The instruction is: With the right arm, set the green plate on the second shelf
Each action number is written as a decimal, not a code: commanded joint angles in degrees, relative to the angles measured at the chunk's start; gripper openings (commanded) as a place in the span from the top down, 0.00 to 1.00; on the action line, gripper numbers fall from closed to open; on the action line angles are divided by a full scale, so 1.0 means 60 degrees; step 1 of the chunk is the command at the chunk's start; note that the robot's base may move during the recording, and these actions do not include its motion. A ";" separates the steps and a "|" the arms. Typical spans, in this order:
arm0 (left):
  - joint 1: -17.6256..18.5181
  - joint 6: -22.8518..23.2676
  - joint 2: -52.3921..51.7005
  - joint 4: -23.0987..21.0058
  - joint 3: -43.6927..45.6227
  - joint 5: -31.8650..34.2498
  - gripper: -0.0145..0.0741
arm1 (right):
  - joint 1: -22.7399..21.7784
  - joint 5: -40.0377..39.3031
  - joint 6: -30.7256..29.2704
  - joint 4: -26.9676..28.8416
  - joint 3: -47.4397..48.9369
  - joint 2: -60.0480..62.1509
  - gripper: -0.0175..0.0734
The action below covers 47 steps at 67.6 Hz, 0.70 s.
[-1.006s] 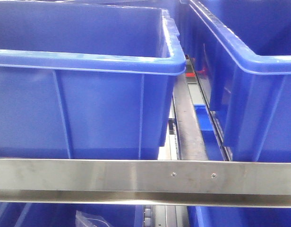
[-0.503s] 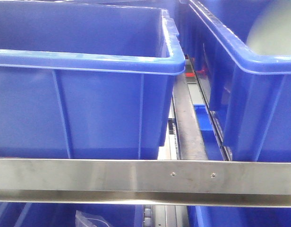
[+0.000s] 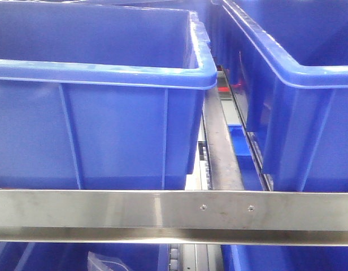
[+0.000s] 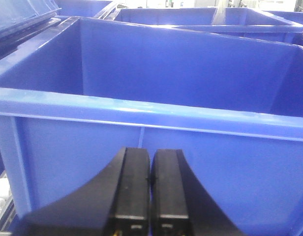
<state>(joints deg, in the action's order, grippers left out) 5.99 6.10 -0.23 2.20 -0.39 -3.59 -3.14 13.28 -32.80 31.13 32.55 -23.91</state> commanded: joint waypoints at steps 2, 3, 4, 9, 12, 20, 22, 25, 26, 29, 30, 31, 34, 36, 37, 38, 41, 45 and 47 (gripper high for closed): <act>0.0003 0.0021 -0.0167 -0.0030 -0.0390 0.0794 0.69 | -0.0029 -0.0091 -0.0176 0.0012 -0.0290 0.1089 0.74; 0.0003 0.0021 -0.0167 -0.0030 -0.0390 0.0794 0.69 | -0.0029 -0.0027 -0.0236 -0.0019 -0.0440 0.1250 0.74; 0.0003 0.0021 -0.0167 -0.0030 -0.0390 0.0794 0.69 | -0.0029 0.0004 -0.0284 -0.0032 -0.0543 0.1490 0.74; 0.0003 0.0021 -0.0167 -0.0030 -0.0390 0.0794 0.69 | -0.0029 0.0044 -0.0460 -0.0048 -0.1134 0.2245 0.74; 0.0003 0.0021 -0.0167 -0.0030 -0.0390 0.0794 0.69 | -0.0029 0.0044 -0.0460 -0.0028 -0.1447 0.2709 0.74; 0.0003 0.0021 -0.0167 -0.0030 -0.0390 0.0794 0.69 | -0.0029 0.0088 -0.0438 0.0316 -0.2188 0.3479 0.74; 0.0003 0.0021 -0.0167 -0.0030 -0.0390 0.0794 0.69 | -0.0029 0.0088 -0.0438 0.0476 -0.2388 0.3573 0.74; 0.0003 0.0021 -0.0167 -0.0030 -0.0390 0.0794 0.69 | -0.0029 0.0088 -0.0438 0.0764 -0.2661 0.3655 0.74; 0.0003 0.0021 -0.0167 -0.0030 -0.0390 0.0794 0.69 | -0.0029 0.0088 -0.0438 0.0850 -0.2771 0.3655 0.74; 0.0003 0.0021 -0.0167 -0.0030 -0.0390 0.0794 0.69 | -0.0029 0.0078 -0.0438 0.1072 -0.3222 0.3620 0.74; 0.0003 0.0021 -0.0167 -0.0030 -0.0390 0.0794 0.69 | -0.0029 0.0052 -0.0438 0.1166 -0.3367 0.3621 0.74; 0.0003 0.0021 -0.0167 -0.0030 -0.0390 0.0794 0.69 | -0.0029 0.0015 -0.0438 0.1220 -0.3601 0.3621 0.74; 0.0003 0.0021 -0.0167 -0.0030 -0.0390 0.0794 0.69 | -0.0029 -0.0286 -0.0438 0.1558 -0.4235 0.3621 0.74; 0.0003 0.0021 -0.0167 -0.0030 -0.0390 0.0794 0.69 | -0.0029 -0.0549 -0.0438 0.1724 -0.4536 0.3621 0.74; 0.0003 0.0021 -0.0167 -0.0030 -0.0390 0.0794 0.69 | -0.0029 -0.0668 -0.0438 0.1816 -0.4752 0.3621 0.74; 0.0003 0.0021 -0.0167 -0.0030 -0.0390 0.0794 0.69 | -0.0029 -0.0782 -0.0438 0.1953 -0.4884 0.3621 0.74; 0.0003 0.0021 -0.0167 -0.0030 -0.0390 0.0794 0.69 | -0.0029 -0.1136 -0.0438 0.2187 -0.5240 0.3621 0.74; 0.0003 0.0021 -0.0167 -0.0030 -0.0390 0.0794 0.69 | -0.0029 -0.1418 -0.0438 0.2362 -0.5542 0.3621 0.74; 0.0003 0.0021 -0.0167 -0.0030 -0.0390 0.0794 0.69 | -0.0029 -0.1307 -0.0552 0.2205 -0.5516 0.3621 0.74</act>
<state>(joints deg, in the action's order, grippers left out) 5.99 6.10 -0.23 2.20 -0.39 -3.59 -3.14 11.61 -35.11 42.54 -0.88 -1.41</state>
